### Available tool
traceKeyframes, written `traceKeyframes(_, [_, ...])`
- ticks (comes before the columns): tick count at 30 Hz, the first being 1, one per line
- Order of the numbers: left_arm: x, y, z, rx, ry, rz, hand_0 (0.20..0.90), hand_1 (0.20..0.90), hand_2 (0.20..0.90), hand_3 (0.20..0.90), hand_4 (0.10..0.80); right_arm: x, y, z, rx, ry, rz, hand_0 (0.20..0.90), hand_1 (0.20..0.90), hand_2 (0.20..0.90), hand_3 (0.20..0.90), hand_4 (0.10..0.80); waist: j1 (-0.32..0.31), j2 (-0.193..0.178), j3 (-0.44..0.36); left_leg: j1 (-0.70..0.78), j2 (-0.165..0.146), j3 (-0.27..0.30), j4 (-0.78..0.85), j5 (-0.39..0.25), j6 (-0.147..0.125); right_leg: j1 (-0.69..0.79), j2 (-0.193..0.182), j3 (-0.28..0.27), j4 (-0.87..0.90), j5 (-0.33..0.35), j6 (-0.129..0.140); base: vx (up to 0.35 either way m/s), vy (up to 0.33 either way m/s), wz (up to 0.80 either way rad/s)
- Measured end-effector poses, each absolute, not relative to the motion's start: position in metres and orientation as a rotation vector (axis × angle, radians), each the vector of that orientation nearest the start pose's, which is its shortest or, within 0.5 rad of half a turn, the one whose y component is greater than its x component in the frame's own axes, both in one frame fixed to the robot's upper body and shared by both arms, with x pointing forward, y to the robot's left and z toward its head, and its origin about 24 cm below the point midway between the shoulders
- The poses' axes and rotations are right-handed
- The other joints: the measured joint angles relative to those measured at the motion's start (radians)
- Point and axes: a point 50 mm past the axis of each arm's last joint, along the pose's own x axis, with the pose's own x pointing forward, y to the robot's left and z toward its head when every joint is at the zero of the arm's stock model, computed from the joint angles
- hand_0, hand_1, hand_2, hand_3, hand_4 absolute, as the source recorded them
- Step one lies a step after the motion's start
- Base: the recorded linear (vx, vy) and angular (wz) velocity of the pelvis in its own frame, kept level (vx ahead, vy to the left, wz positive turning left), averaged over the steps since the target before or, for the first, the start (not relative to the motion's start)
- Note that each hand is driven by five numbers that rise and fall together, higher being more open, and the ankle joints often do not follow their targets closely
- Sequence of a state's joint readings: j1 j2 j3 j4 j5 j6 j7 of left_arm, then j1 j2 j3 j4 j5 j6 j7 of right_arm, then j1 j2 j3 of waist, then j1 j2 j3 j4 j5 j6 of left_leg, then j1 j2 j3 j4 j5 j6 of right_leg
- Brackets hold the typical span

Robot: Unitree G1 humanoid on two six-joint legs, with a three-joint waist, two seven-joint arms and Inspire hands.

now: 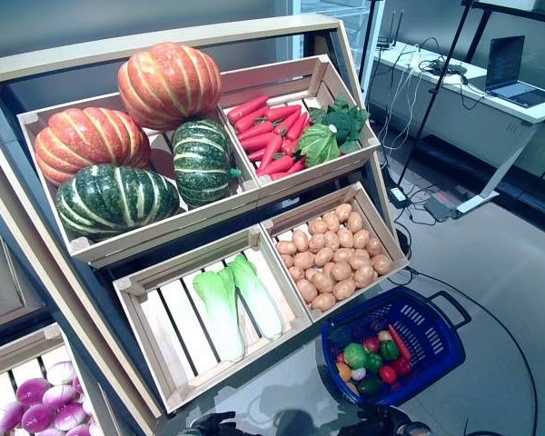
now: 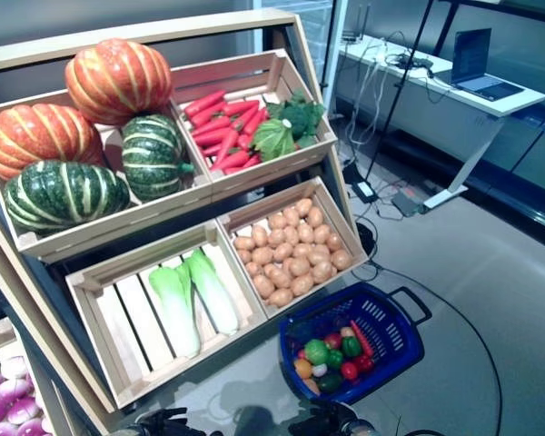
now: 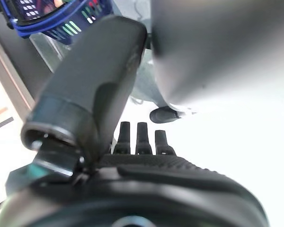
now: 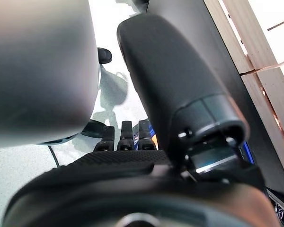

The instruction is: Put vegetables into the basket

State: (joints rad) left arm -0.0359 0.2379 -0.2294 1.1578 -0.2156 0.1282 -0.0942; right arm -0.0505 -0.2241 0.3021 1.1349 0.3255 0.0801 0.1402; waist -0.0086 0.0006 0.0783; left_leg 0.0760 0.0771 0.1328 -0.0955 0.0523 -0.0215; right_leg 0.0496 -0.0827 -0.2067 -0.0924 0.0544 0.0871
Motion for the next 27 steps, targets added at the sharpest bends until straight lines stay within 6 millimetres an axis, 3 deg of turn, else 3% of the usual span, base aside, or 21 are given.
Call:
traceKeyframes(15, [0.105, 0.216, -0.161, 0.11, 1.268, -0.03, 0.9, 0.9, 0.9, 0.9, 0.8, 0.118, -0.198, -0.158, -0.004, 1.19, 0.084, 0.9, 0.9, 0.9, 0.9, 0.8, -0.001, -0.006, -0.017, 0.004, 0.0, -0.008, 0.0, 0.001, -0.001, 0.007, 0.001, 0.0, 0.0, 0.0, 0.0, 0.001, 0.0, 0.01])
traceKeyframes(21, [0.106, 0.209, -0.161, 0.165, 1.268, -0.15, 0.9, 0.9, 0.9, 0.9, 0.8, 0.118, -0.197, -0.159, -0.015, 1.195, 0.097, 0.9, 0.9, 0.9, 0.9, 0.8, -0.003, -0.002, -0.029, 0.005, 0.0, -0.008, 0.0, 0.001, -0.001, 0.008, 0.001, 0.002, 0.0, -0.001, -0.001, 0.0, 0.0, 0.0])
traceKeyframes(27, [0.133, 0.193, -0.149, 0.228, 1.131, -0.346, 0.9, 0.9, 0.9, 0.9, 0.8, 0.118, -0.197, -0.159, -0.016, 1.203, 0.099, 0.9, 0.9, 0.9, 0.9, 0.8, -0.004, 0.01, -0.033, -0.005, 0.0, -0.003, 0.0, 0.002, -0.002, -0.005, 0.001, 0.007, 0.0, -0.002, -0.001, -0.014, 0.01, -0.02])
